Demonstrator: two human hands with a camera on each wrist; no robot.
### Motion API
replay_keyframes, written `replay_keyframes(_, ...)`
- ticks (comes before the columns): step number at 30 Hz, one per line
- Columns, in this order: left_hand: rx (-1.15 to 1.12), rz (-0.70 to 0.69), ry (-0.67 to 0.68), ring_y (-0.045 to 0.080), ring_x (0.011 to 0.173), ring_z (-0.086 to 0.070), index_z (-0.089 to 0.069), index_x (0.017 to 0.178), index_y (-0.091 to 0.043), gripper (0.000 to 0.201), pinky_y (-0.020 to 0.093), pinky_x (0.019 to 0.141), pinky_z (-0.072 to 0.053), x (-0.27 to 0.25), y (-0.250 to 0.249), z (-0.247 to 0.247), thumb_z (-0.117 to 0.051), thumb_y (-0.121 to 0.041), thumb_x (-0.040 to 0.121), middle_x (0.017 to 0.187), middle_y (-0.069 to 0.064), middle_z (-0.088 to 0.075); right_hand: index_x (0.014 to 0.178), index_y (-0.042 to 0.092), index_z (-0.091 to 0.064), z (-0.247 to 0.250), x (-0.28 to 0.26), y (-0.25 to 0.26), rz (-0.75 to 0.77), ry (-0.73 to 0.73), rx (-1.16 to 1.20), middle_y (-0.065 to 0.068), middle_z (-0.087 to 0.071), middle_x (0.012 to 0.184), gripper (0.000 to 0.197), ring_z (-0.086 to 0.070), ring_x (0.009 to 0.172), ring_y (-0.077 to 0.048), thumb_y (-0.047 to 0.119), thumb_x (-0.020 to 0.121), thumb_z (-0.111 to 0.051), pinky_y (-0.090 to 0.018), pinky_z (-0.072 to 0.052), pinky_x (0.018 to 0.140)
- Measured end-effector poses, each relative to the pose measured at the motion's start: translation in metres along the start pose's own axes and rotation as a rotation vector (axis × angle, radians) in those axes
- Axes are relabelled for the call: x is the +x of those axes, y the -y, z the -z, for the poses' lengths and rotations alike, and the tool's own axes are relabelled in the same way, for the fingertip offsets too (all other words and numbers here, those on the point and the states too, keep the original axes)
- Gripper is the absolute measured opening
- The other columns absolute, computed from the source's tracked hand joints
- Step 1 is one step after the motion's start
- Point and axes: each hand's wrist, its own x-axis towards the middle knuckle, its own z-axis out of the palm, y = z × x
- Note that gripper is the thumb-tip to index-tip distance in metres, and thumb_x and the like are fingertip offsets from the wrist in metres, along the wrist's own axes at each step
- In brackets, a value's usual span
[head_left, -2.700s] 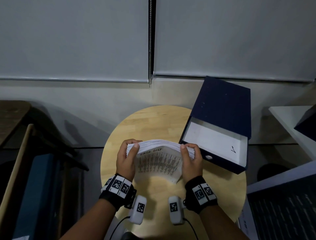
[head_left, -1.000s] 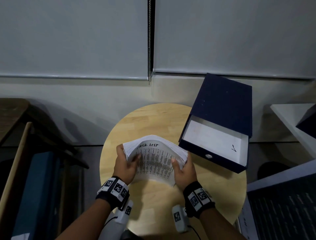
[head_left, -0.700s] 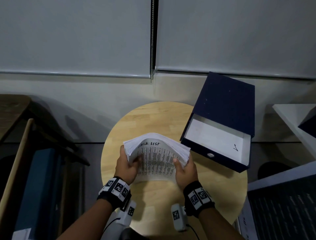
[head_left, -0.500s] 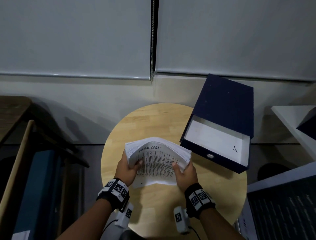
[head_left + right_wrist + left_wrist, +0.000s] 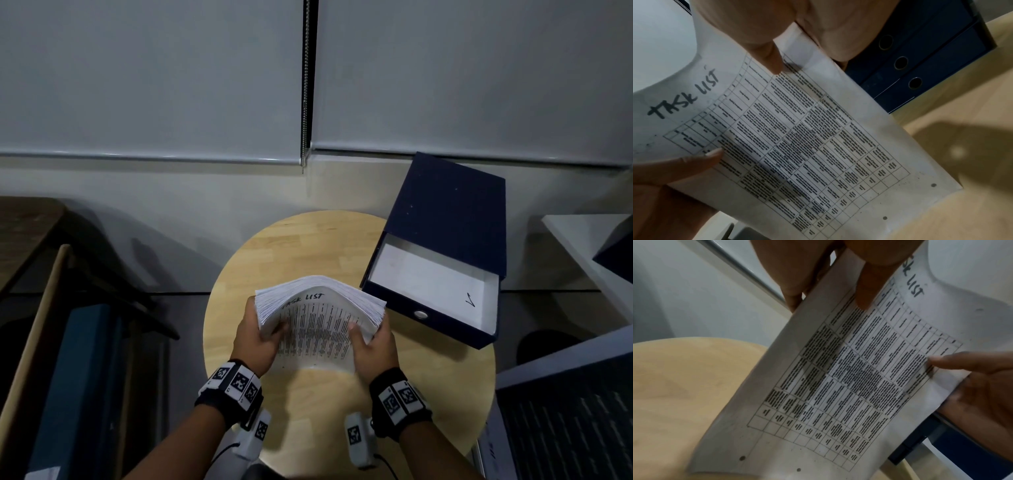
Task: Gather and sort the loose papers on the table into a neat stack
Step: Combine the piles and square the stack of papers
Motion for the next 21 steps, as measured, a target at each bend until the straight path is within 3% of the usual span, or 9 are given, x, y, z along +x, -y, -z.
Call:
replay_keyframes(2, 0.004, -0.002, -0.002, -0.019, 0.090, -0.058, -0.043, 0.104, -0.056, 0.069, 0.001, 0.071, -0.043, 0.000, 0.003, 0.003, -0.075, -0.001, 0.077, 0.103, -0.017, -0.062, 0.148, 0.028, -0.026, 0.001, 0.001, -0.005, 0.008, -0.010, 0.009, -0.008, -0.056, 0.139, 0.086, -0.053, 0.130, -0.026, 0.061, 0.076, -0.060, -0.050, -0.048, 0.104)
replay_keyframes(4, 0.016, -0.011, 0.000, -0.016, 0.090, -0.059, -0.043, 0.105, -0.053, 0.066, 0.003, 0.072, -0.044, 0.000, 0.004, 0.005, -0.074, -0.002, 0.078, 0.103, -0.019, -0.061, 0.146, 0.032, -0.026, 0.001, 0.004, -0.010, 0.002, -0.021, 0.010, -0.006, -0.058, 0.136, 0.085, -0.056, 0.126, -0.026, 0.062, 0.075, -0.060, -0.051, -0.051, 0.100)
replay_keyframes(7, 0.071, -0.066, -0.005, 0.003, 0.093, -0.058, -0.046, 0.109, -0.037, 0.052, 0.006, 0.073, -0.041, 0.000, -0.004, 0.002, -0.066, 0.003, 0.083, 0.100, -0.026, -0.056, 0.144, 0.018, -0.035, 0.002, 0.002, 0.000, 0.040, -0.025, 0.022, -0.003, -0.064, 0.125, 0.062, -0.062, 0.116, -0.022, 0.038, 0.092, -0.061, -0.049, -0.052, 0.098)
replay_keyframes(10, 0.086, -0.104, -0.024, 0.013, 0.097, -0.056, -0.044, 0.113, -0.033, 0.050, 0.021, 0.075, -0.043, 0.002, -0.010, 0.000, -0.058, 0.007, 0.085, 0.098, -0.026, -0.055, 0.138, 0.015, -0.041, 0.003, 0.000, 0.006, 0.096, -0.034, 0.040, 0.010, -0.064, 0.115, 0.047, -0.063, 0.109, -0.012, 0.028, 0.096, -0.058, -0.038, -0.052, 0.098)
replay_keyframes(12, 0.075, -0.092, -0.028, 0.015, 0.098, -0.056, -0.042, 0.113, -0.033, 0.051, 0.025, 0.078, -0.042, 0.002, -0.006, 0.000, -0.058, 0.006, 0.085, 0.098, -0.023, -0.056, 0.138, 0.014, -0.040, 0.003, -0.001, 0.005, 0.101, -0.027, 0.022, 0.010, -0.063, 0.117, 0.047, -0.062, 0.110, -0.013, 0.028, 0.096, -0.058, -0.038, -0.051, 0.099)
replay_keyframes(15, 0.048, -0.080, -0.004, 0.017, 0.102, -0.058, -0.040, 0.106, -0.041, 0.055, 0.017, 0.075, -0.044, 0.000, 0.006, 0.003, -0.065, 0.001, 0.083, 0.103, -0.022, -0.056, 0.144, 0.014, -0.034, 0.002, -0.002, -0.002, 0.111, 0.014, -0.045, -0.008, -0.061, 0.131, 0.055, -0.058, 0.122, -0.024, 0.027, 0.096, -0.057, -0.043, -0.049, 0.102)
replay_keyframes(18, 0.059, -0.045, -0.021, 0.012, 0.098, -0.057, -0.037, 0.104, -0.048, 0.062, 0.015, 0.074, -0.042, 0.002, 0.009, 0.007, -0.073, -0.004, 0.079, 0.102, -0.024, -0.056, 0.146, 0.020, -0.030, -0.001, 0.000, -0.006, 0.086, 0.014, -0.035, -0.007, -0.060, 0.131, 0.061, -0.058, 0.123, -0.024, 0.025, 0.093, -0.060, -0.046, -0.049, 0.103)
replay_keyframes(21, 0.074, -0.036, -0.041, 0.003, 0.093, -0.057, -0.037, 0.109, -0.045, 0.066, 0.010, 0.072, -0.040, -0.001, 0.006, 0.008, -0.075, -0.003, 0.076, 0.098, -0.027, -0.055, 0.146, 0.026, -0.029, -0.001, 0.004, -0.008, 0.058, -0.002, 0.016, -0.006, -0.061, 0.130, 0.065, -0.061, 0.118, -0.024, 0.024, 0.091, -0.063, -0.051, -0.052, 0.098)
